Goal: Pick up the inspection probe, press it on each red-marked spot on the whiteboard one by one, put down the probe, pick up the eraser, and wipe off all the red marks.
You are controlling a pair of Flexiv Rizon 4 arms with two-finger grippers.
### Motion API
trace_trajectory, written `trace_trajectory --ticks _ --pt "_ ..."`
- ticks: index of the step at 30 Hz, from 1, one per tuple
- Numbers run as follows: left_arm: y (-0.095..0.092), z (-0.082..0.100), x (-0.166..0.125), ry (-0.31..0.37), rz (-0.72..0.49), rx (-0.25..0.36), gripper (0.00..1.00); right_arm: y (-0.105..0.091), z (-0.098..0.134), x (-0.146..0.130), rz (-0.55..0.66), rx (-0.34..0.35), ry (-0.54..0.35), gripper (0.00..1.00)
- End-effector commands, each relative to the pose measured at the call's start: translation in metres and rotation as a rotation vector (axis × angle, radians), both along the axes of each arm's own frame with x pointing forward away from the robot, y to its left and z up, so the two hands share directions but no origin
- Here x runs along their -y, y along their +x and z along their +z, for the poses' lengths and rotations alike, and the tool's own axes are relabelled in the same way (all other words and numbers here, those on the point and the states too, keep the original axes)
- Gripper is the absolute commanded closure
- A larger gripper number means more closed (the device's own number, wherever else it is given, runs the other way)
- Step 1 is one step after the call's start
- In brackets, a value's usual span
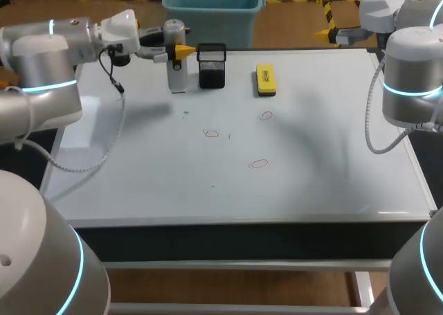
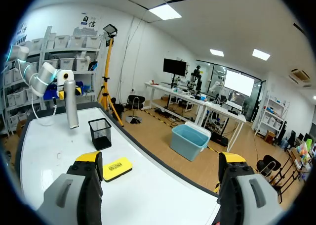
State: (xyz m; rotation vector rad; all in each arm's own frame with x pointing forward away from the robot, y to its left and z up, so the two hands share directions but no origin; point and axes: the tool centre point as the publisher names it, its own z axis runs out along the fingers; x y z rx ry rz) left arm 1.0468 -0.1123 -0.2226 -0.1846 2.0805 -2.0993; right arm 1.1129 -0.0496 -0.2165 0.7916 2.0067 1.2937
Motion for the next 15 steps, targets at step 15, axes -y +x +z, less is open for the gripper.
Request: trace_trajectory --ticks 15 --pt "-0.027 -0.027 -0.052 -0.031 0.138 0.021 1.0 0.0 0.0 0.0 0.001 -0.001 0.0 0.0"
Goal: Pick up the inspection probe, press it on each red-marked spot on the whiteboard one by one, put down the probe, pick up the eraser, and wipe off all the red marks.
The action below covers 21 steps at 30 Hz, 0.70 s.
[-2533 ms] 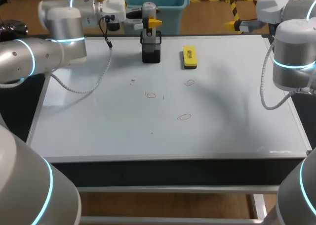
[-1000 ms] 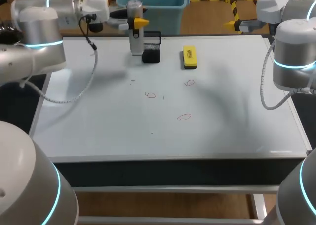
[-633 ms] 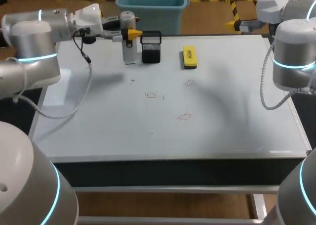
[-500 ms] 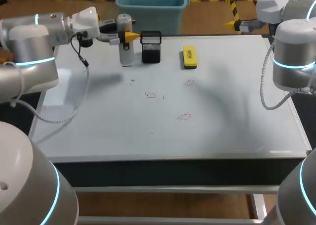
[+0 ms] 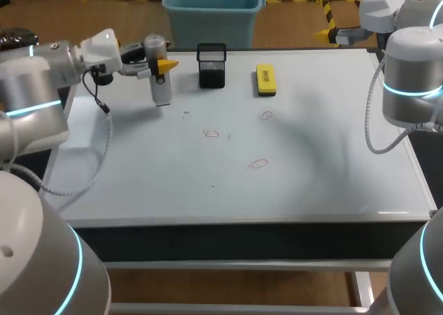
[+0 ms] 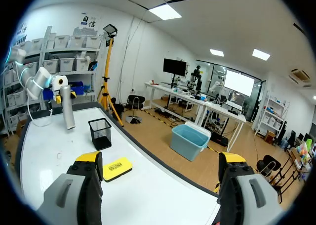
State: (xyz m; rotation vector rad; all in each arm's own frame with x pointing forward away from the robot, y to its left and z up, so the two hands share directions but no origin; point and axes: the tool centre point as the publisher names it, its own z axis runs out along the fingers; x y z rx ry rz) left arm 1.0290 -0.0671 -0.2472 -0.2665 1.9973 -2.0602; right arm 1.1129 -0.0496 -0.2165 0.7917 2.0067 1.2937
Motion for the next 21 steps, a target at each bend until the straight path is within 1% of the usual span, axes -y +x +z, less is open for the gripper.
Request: trace_trajectory --ticks 1,6,10,21 --pt "-0.01 -0.004 -0.009 -0.01 0.042 0.007 1.0 0.0 0.0 0.0 0.001 -0.001 0.0 0.0" --pt "-0.012 -0.007 -0.019 -0.008 0.056 0.012 1.0 0.0 0.0 0.0 0.001 -0.001 0.0 0.0" --pt "-0.012 -0.007 -0.022 -0.004 0.062 0.009 1.0 0.0 0.0 0.0 0.001 -0.001 0.0 0.0" --pt "-0.01 -0.013 -0.035 -0.001 0.085 -0.018 1.0 0.0 0.0 0.0 0.001 -0.001 0.0 0.0"
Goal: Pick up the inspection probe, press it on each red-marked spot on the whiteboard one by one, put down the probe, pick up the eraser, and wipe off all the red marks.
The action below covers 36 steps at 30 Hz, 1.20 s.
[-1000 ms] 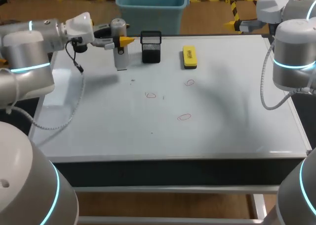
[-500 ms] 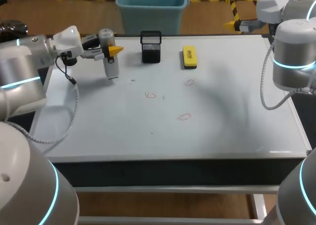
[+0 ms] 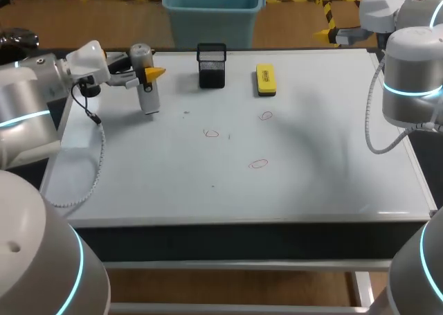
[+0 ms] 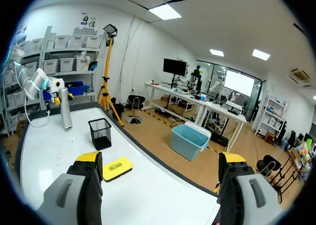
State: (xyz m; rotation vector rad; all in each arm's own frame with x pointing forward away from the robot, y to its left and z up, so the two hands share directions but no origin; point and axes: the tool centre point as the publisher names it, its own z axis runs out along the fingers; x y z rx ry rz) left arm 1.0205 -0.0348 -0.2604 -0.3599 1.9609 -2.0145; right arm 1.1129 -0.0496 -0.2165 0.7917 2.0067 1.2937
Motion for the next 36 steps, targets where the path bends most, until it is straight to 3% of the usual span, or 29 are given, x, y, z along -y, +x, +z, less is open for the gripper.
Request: trace_trajectory --ticks 1,20,26,31,36 --pt "-0.002 0.0 -0.003 -0.002 0.004 -0.003 1.0 0.0 0.0 0.0 0.001 -0.001 0.0 0.0" --pt "-0.002 0.0 -0.009 -0.008 0.016 -0.01 1.0 0.0 0.0 0.0 0.001 -0.001 0.0 0.0" --pt "-0.002 0.0 -0.009 -0.008 0.016 -0.01 1.0 0.003 0.008 -0.037 0.299 0.007 -0.126 0.0" --pt "-0.002 0.0 -0.009 -0.008 0.016 -0.01 1.0 0.009 -0.004 -0.061 0.516 -0.041 -0.237 0.0" --pt "-0.002 0.0 -0.009 -0.008 0.016 -0.01 1.0 0.007 -0.015 -0.088 0.777 -0.084 -0.411 0.0"
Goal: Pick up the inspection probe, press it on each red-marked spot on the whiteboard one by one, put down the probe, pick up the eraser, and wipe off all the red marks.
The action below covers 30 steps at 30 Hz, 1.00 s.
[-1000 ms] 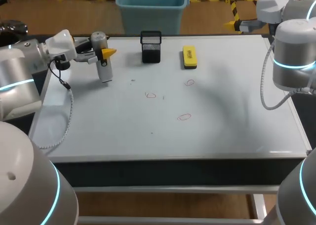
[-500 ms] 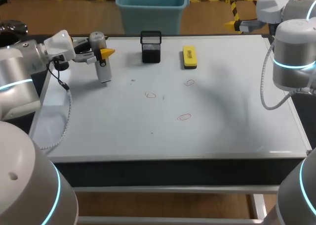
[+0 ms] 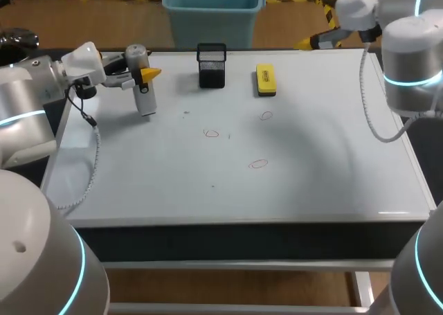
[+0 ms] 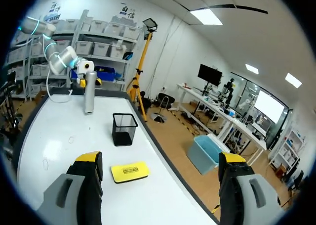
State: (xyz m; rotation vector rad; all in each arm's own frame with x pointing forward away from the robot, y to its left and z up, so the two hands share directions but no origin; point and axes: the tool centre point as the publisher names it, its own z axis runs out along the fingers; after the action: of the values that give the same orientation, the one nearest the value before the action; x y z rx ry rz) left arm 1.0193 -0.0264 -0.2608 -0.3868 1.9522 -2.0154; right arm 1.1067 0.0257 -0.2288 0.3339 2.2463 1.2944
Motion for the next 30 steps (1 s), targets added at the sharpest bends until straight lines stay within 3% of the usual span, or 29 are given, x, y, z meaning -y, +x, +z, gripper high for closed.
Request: trace_trajectory --ticks 1,3,7,8,12,15,19,22,25,30 --pt "0.0 0.001 0.0 -0.001 0.001 0.001 1.0 0.012 -0.004 -0.019 0.463 -0.122 -0.331 0.0" --pt "0.0 0.001 0.0 -0.001 0.001 0.001 1.0 0.008 -0.007 -0.028 0.559 -0.125 -0.45 0.0" --pt "0.0 0.001 0.0 -0.001 0.001 0.001 1.0 0.004 -0.008 -0.045 0.687 -0.138 -0.532 0.0" --pt "0.0 0.001 0.0 -0.001 0.001 0.001 1.0 0.004 -0.011 -0.049 0.715 -0.138 -0.592 0.0" --pt "0.0 0.001 0.0 -0.001 0.001 0.001 1.0 0.002 -0.021 -0.06 0.802 -0.137 -0.732 0.0" --pt "0.0 0.001 0.0 -0.001 0.001 0.001 1.0 -0.003 -0.032 -0.066 0.876 -0.122 -0.893 0.0" --pt "0.0 0.001 0.0 -0.001 0.001 0.001 1.0 -0.005 -0.039 -0.069 0.924 -0.11 -1.001 0.0" --pt "0.0 0.001 0.0 -0.001 0.001 0.001 1.0 -0.007 -0.048 -0.067 0.983 -0.09 -1.134 0.0" --pt "0.0 0.001 0.0 -0.001 0.001 0.001 1.0 -0.003 -0.056 -0.064 0.956 -0.03 -1.232 0.0" --pt "0.0 0.001 0.0 -0.001 0.001 0.001 1.0 -0.001 -0.058 -0.062 0.901 -0.036 -1.248 0.0"
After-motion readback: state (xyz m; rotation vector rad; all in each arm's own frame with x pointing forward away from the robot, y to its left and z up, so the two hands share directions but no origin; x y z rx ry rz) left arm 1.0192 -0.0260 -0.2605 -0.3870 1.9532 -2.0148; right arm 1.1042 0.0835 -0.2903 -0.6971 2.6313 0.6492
